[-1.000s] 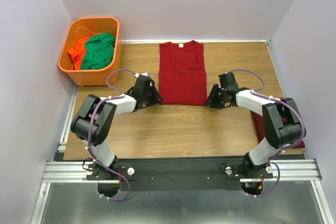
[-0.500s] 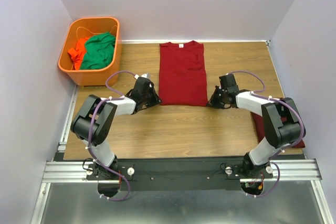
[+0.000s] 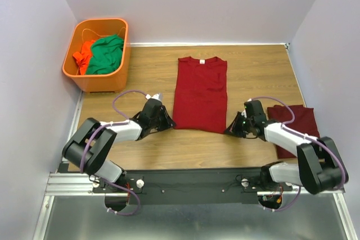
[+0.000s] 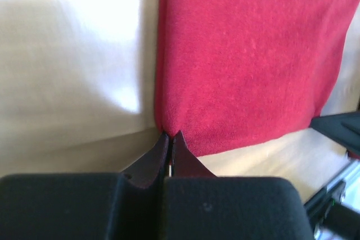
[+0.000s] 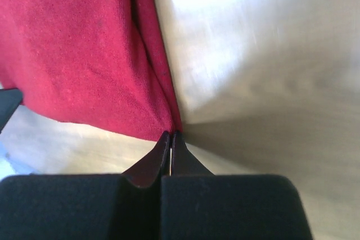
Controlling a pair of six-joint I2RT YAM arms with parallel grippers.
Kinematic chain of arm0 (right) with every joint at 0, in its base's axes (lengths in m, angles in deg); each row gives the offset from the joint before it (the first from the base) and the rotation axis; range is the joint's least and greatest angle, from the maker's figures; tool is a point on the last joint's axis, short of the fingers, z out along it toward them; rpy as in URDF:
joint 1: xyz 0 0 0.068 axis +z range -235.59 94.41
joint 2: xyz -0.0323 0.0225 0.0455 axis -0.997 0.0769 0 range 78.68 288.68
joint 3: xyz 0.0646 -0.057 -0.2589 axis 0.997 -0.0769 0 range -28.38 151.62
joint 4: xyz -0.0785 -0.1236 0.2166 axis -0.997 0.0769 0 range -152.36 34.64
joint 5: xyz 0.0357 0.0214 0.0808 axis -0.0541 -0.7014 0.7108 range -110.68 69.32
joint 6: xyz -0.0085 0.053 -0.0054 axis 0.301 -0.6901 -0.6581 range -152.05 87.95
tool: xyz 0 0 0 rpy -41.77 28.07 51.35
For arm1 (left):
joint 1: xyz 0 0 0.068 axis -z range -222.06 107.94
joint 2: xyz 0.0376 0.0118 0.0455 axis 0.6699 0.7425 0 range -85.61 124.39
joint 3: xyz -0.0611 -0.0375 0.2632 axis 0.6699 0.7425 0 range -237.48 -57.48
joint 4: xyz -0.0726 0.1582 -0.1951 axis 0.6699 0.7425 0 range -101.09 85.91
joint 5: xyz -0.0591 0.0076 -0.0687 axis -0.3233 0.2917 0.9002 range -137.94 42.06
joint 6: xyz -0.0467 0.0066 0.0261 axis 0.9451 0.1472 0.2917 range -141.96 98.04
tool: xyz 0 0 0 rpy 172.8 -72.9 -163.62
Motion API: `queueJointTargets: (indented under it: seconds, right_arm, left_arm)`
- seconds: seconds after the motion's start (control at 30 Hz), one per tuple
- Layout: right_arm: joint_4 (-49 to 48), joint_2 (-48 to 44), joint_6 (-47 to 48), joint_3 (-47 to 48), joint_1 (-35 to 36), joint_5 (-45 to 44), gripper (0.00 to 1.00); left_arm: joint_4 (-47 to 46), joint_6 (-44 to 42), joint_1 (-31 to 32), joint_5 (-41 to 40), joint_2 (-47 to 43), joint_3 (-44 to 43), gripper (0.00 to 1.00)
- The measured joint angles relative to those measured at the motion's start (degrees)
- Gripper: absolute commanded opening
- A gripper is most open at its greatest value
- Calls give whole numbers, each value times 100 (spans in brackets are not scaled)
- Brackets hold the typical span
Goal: Fold and stack the t-shirts
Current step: Fold the tshirt
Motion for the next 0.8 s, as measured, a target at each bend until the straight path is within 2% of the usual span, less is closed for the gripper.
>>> queueJointTargets:
  seconds: [0.17, 0.37, 0.5, 0.7, 0.8]
  right_arm:
    - [481, -789, -92, -437, 0, 170, 1]
    - [1309, -1646, -109, -529, 0, 184, 1]
    - [1644, -1871, -96, -525, 0, 186, 1]
    - [2083, -2026, -37, -254, 0, 179, 1]
    - [2306, -2083, 26, 264, 0, 118, 1]
  left_arm:
    - [367, 195, 417, -33, -573, 380, 0]
    - [802, 411, 734, -79, -1082, 625, 0]
    - [1054, 516, 844, -92, -1342, 726, 0]
    - [1576, 483, 872, -114, -1593, 507, 0]
    - [1856, 396, 872, -122, -1735, 118, 0]
